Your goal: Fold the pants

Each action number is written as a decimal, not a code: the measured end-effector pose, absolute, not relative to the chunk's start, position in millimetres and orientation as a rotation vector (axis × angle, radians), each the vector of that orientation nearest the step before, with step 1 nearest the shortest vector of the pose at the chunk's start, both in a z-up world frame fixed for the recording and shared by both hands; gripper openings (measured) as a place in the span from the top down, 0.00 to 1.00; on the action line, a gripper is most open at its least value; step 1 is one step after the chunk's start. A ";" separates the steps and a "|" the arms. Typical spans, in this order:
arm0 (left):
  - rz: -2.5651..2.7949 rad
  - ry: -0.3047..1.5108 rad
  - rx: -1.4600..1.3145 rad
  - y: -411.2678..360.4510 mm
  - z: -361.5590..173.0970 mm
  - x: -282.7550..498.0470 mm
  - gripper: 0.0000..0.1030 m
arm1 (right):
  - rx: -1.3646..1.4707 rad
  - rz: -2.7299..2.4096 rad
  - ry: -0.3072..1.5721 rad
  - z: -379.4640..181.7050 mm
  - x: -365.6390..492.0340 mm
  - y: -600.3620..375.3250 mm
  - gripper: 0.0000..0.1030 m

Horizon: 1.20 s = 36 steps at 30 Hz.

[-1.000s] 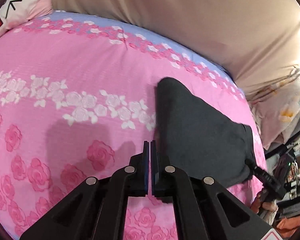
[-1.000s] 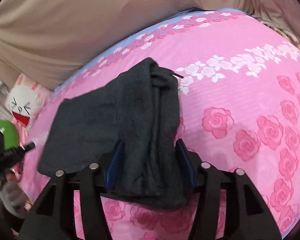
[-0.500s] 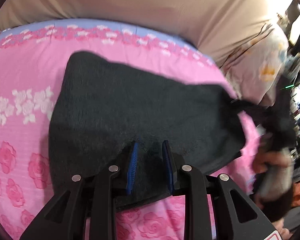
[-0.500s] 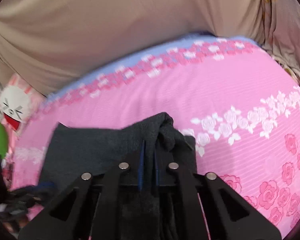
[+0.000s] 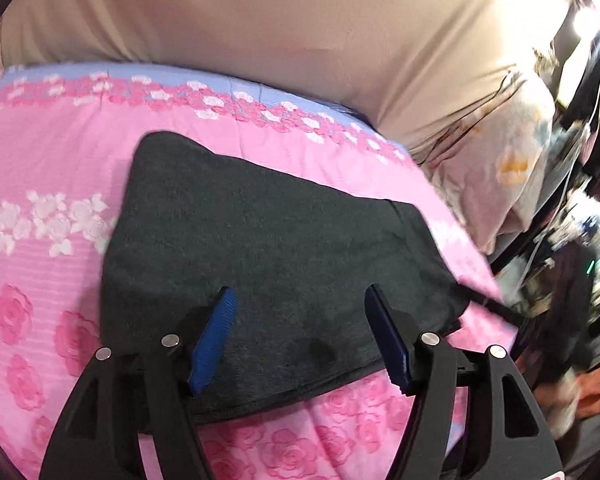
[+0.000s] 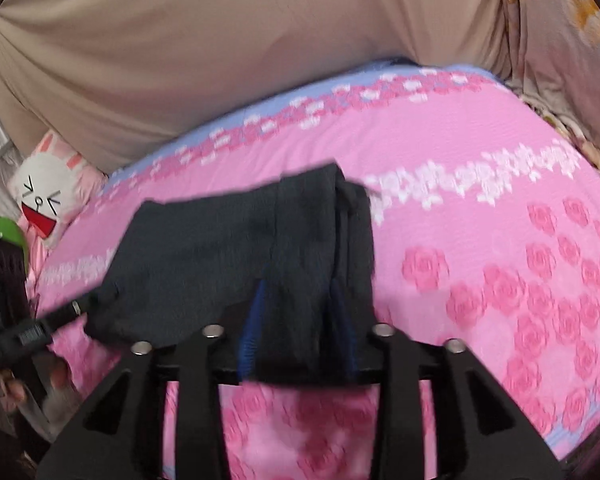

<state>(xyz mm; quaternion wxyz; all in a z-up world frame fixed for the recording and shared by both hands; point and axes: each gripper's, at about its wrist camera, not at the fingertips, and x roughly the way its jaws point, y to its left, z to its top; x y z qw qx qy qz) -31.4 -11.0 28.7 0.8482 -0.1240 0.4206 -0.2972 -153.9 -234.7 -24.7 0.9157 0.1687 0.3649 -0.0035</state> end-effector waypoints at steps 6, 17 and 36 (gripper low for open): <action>-0.598 0.920 -0.205 -23.6 22.7 -32.6 0.32 | 0.299 -0.023 0.683 -13.0 -171.1 -232.3 0.98; -0.578 0.843 -0.226 -21.1 62.5 -21.1 0.27 | 0.339 -0.044 0.646 6.4 -161.4 -245.3 0.97; -0.447 0.974 -0.396 -4.8 50.2 66.8 0.20 | 0.259 -0.006 0.787 -30.5 -88.9 -231.8 0.98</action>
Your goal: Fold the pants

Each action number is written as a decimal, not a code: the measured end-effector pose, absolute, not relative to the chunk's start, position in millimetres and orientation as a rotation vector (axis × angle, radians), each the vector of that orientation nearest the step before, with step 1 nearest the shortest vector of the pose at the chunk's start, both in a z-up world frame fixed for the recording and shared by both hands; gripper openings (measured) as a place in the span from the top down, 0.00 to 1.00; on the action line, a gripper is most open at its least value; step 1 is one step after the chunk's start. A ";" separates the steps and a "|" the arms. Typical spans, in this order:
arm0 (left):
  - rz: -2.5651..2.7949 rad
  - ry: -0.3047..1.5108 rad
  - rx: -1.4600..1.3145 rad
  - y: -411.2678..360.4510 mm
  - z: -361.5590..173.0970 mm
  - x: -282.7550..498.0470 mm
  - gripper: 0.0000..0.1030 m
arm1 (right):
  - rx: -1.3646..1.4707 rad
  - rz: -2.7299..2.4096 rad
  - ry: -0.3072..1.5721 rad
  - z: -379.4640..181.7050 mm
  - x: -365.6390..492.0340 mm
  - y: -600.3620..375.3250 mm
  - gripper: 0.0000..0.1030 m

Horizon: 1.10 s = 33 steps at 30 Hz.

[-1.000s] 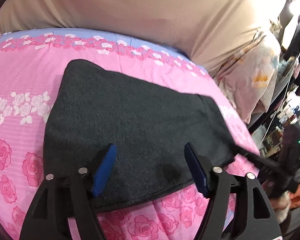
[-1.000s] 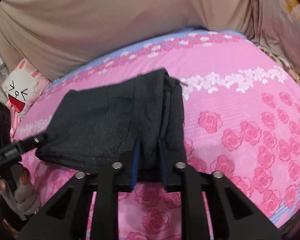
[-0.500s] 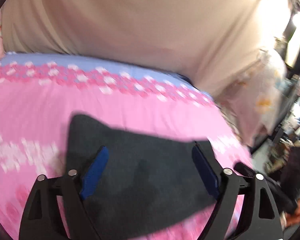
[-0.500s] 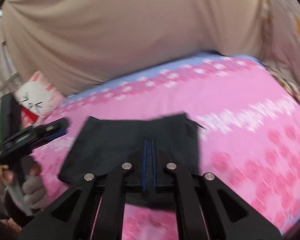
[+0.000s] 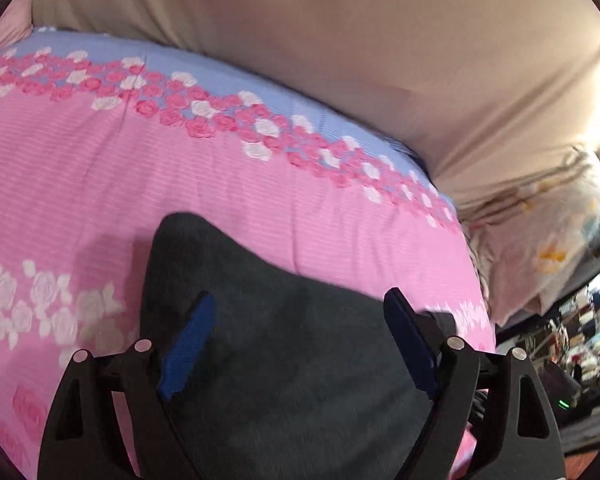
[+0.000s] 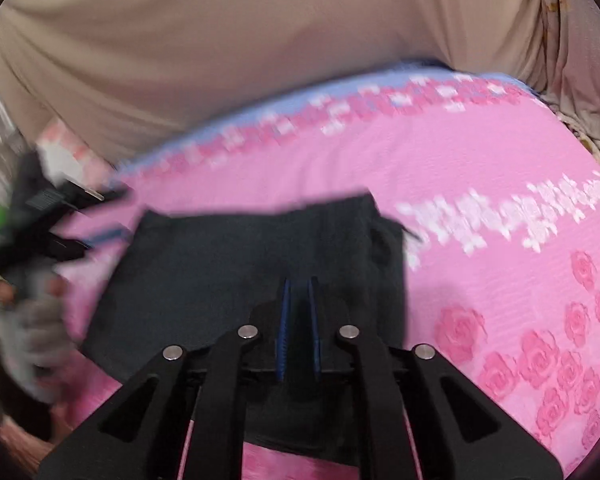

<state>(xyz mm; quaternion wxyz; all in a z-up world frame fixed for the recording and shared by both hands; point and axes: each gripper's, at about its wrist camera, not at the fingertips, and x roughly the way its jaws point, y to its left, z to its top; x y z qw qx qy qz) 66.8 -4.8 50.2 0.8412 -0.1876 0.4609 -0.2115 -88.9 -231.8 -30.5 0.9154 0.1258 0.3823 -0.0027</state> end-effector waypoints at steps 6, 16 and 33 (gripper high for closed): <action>-0.495 0.957 -0.187 -30.7 47.0 -12.8 0.19 | 0.235 0.007 0.731 -18.5 -135.1 -221.7 0.92; -0.447 0.897 -0.150 -16.4 47.9 -52.9 0.17 | 0.273 -0.033 0.734 -23.0 -151.6 -235.6 0.60; -0.465 0.901 -0.288 17.9 66.6 -41.6 0.16 | 0.323 -0.009 0.678 -0.6 -153.7 -267.9 0.75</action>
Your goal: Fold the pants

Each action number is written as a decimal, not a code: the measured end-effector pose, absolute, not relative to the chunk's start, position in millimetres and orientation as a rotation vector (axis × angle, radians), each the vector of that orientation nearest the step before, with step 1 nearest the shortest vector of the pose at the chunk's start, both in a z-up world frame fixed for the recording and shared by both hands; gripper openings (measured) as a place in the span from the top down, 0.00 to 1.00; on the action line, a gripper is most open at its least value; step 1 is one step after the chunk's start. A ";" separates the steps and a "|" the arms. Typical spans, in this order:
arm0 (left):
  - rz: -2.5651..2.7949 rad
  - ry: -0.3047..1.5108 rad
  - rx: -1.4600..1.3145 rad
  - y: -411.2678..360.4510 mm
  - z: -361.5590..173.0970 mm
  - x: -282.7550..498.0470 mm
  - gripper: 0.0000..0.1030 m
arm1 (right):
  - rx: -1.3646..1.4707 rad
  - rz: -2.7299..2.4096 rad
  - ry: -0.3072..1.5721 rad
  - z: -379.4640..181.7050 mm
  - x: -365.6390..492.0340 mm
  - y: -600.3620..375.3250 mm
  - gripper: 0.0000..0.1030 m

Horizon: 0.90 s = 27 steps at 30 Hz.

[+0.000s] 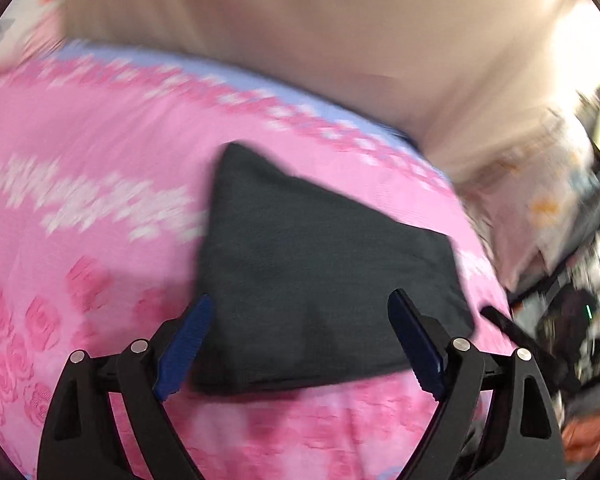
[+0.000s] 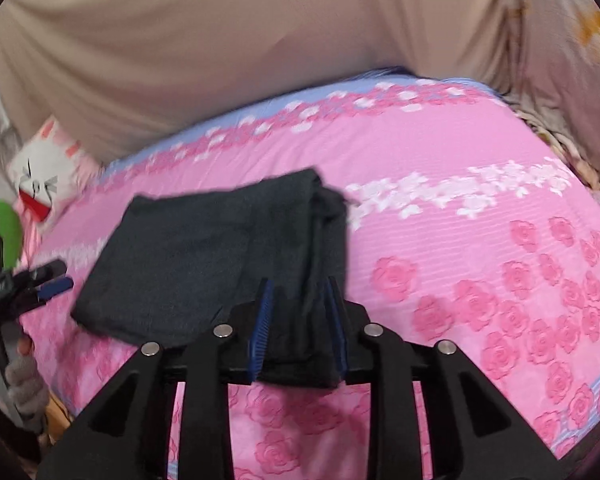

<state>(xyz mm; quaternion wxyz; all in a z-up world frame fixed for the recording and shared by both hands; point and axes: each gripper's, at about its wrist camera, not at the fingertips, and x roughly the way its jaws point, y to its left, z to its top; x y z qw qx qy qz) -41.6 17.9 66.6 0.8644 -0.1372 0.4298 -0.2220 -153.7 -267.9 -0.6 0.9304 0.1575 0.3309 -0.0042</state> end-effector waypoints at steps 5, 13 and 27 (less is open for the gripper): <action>-0.671 0.882 -0.058 -78.2 82.8 -60.6 0.16 | 0.453 -0.042 0.653 0.4 -150.3 -307.8 0.71; -0.754 0.918 0.228 -182.6 32.3 -80.2 0.26 | 0.519 -0.008 0.627 -15.5 -176.1 -327.6 0.65; -0.801 0.893 -0.237 -126.3 91.1 -25.9 0.91 | 0.414 0.105 0.640 -18.0 -126.7 -330.6 0.54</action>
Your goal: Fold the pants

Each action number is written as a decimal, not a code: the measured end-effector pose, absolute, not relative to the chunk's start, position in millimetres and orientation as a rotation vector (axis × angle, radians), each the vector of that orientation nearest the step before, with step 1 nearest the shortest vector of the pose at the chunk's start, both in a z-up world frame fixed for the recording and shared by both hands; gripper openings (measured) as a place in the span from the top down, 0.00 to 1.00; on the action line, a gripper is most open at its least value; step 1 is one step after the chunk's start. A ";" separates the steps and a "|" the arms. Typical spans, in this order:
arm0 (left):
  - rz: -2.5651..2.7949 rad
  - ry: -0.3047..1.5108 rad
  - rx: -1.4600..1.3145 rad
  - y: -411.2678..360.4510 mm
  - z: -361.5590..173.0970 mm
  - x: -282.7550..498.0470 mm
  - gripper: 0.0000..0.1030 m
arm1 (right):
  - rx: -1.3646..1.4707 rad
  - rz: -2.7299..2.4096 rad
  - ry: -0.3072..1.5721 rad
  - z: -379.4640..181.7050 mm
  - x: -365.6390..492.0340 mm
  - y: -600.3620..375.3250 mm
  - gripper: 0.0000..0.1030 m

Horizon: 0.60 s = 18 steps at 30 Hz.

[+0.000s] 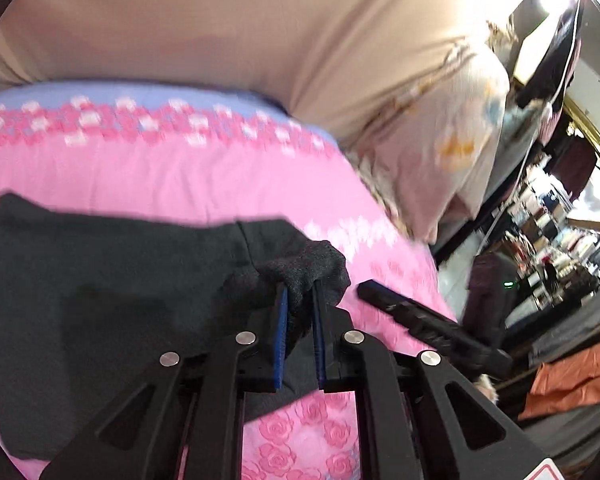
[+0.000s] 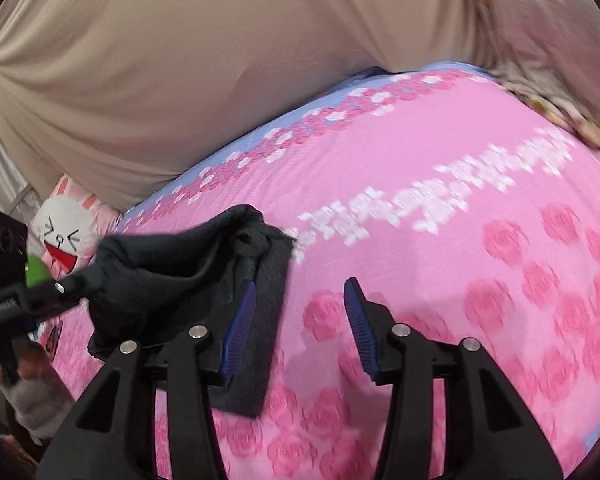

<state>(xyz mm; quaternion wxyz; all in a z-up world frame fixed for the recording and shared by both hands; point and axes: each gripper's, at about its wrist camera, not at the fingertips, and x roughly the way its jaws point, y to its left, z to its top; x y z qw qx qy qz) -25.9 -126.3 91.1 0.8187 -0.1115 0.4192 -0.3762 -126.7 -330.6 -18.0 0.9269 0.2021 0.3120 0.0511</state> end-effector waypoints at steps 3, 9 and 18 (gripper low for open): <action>-0.775 0.855 -0.242 -121.8 106.2 -21.7 0.91 | 0.351 0.159 0.680 -16.6 -90.8 -321.3 0.53; -0.736 0.830 -0.234 -117.9 117.2 -15.4 0.91 | 0.284 0.236 0.735 -25.5 -51.2 -306.0 0.80; -0.738 0.831 -0.242 -116.5 115.1 -11.7 0.91 | 0.298 0.438 0.719 -16.1 -86.8 -263.0 0.97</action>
